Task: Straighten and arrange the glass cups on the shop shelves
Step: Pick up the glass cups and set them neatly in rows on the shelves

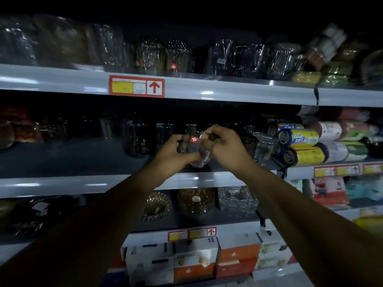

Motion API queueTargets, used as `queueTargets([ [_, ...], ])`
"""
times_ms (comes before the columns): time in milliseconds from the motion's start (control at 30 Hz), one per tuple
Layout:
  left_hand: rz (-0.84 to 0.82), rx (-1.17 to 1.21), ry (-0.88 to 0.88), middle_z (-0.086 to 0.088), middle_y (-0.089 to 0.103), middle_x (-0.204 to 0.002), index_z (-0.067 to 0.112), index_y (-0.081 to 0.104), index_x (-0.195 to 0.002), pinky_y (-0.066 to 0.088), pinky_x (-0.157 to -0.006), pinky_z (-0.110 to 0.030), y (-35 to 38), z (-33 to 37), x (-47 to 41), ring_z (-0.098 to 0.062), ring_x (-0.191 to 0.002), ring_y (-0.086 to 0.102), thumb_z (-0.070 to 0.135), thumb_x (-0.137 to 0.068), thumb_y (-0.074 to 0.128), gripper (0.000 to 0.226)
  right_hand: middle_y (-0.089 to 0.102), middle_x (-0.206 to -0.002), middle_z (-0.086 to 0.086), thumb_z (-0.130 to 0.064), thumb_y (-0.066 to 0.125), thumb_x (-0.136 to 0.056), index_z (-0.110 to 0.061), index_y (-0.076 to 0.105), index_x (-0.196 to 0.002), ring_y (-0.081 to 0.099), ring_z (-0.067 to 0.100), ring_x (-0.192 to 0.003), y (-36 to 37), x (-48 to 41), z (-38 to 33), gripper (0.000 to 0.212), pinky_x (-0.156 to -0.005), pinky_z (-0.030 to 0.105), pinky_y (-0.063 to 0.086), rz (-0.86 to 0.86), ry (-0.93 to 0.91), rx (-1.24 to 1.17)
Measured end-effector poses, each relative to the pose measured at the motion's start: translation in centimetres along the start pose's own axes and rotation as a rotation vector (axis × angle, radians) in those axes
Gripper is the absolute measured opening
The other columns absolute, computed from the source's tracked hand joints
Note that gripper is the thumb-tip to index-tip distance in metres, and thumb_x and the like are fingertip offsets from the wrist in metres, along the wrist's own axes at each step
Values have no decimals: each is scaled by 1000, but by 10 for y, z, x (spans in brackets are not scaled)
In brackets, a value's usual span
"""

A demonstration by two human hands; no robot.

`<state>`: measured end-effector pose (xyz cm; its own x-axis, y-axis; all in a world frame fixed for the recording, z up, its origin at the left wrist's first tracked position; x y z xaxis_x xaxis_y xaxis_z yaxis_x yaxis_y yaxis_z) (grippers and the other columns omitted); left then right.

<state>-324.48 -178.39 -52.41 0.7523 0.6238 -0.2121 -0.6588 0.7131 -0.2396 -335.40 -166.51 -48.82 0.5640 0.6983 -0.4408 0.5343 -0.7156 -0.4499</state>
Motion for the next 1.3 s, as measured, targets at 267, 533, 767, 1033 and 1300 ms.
queueTargets([
  [267,195,65,-49,4,74,-98,18,64,-113,61,-79,-29,-70,-2,39,-11,-90,73,25,-70,91,51,67,-93,-6,-5,59,-98,-13,67,-107,63,8,-73,57,9,-38,14,-70,21,53,141,2,-283],
  [533,327,28,-3,-8,78,-94,12,75,-98,59,-91,-49,-219,-42,81,-23,-91,75,9,-81,82,18,74,-100,2,-19,60,-98,-30,69,-96,71,26,-96,218,3,-82,14,-91,53,56,-133,167,-293],
  [767,401,-33,14,-14,77,-97,-1,70,-108,61,-85,-49,-336,-88,80,-32,-93,74,26,-67,92,54,75,-99,7,-17,62,-97,-13,70,-108,70,26,-99,338,-21,-131,14,-93,44,56,-254,178,-321],
  [1033,406,-291,12,25,57,-51,32,58,-74,38,-49,-2,-387,-118,35,18,-53,55,18,-77,86,31,73,-101,10,-11,58,-100,-9,67,-109,69,27,-97,399,-62,-128,13,-86,38,56,-178,108,-228],
  [1300,401,-341,15,27,64,-58,33,59,-77,42,-54,-5,-396,-134,27,12,-58,62,20,-75,88,32,70,-105,0,-15,61,-98,-12,64,-124,67,14,-95,415,-69,-103,27,-84,27,55,-168,-17,-126],
])
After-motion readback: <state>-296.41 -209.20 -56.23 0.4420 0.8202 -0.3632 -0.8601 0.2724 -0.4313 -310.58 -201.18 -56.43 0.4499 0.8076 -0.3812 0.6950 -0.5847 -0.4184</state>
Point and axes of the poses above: each hand's wrist, its own x-axis away from the middle knuckle, its own y-axis out of the palm, z = x × y, the point moved 1 cm from there along -x, towards the middle knuckle
